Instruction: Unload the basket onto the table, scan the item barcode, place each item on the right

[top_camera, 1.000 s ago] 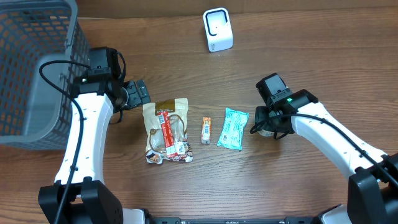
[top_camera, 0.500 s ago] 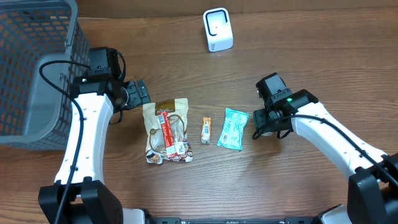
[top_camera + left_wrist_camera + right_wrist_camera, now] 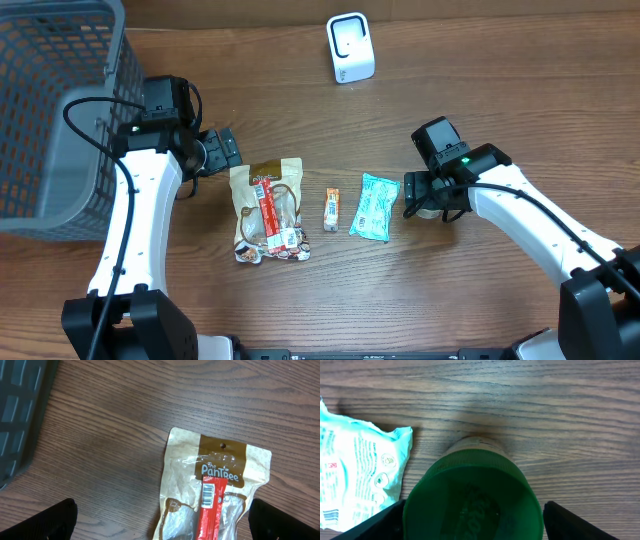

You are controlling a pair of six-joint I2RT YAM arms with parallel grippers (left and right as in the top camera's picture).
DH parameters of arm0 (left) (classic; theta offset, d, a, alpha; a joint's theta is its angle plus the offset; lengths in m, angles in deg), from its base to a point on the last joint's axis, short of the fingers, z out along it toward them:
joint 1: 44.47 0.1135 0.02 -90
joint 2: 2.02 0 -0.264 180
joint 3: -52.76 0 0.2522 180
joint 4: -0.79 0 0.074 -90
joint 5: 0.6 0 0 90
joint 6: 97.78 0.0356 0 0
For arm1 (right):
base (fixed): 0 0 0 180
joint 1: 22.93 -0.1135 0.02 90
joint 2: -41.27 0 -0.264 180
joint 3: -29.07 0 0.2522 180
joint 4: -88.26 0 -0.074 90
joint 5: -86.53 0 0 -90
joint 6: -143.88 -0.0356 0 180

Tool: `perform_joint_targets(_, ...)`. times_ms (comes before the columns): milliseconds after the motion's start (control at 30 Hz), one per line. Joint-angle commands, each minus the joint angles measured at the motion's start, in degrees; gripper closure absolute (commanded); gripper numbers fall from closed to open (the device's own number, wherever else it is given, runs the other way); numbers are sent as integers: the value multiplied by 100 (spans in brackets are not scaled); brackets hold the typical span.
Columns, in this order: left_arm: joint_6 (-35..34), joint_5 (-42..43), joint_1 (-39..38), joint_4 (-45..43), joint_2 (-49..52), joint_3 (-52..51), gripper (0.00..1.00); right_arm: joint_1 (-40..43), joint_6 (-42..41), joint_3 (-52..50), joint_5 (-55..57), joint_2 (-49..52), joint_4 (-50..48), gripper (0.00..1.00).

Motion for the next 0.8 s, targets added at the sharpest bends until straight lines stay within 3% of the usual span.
perform_joint_targets(0,46,-33,-11,-26,-15,81,0,13,-210,-26,2,4,-35,12)
perform_joint_targets(267,46,-33,-11,-28,-15,81,0,13,-184,-26,2,37,-39,7)
perform_joint_targets(767,46,-33,-11,-26,-15,81,0,120,-11,664,-348,186,428,6)
